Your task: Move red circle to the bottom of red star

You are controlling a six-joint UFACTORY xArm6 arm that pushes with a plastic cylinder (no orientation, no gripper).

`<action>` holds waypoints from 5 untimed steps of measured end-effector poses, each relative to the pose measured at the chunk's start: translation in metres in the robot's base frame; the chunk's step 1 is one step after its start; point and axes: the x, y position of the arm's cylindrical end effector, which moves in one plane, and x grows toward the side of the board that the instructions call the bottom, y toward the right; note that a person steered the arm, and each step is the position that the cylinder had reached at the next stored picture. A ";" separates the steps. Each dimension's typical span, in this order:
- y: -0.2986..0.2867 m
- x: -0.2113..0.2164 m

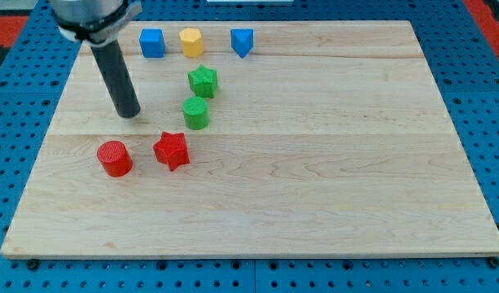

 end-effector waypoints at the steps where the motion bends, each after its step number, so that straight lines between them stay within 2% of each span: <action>1: -0.002 0.047; 2: -0.008 0.066; 4: -0.057 0.060; 5: -0.072 0.075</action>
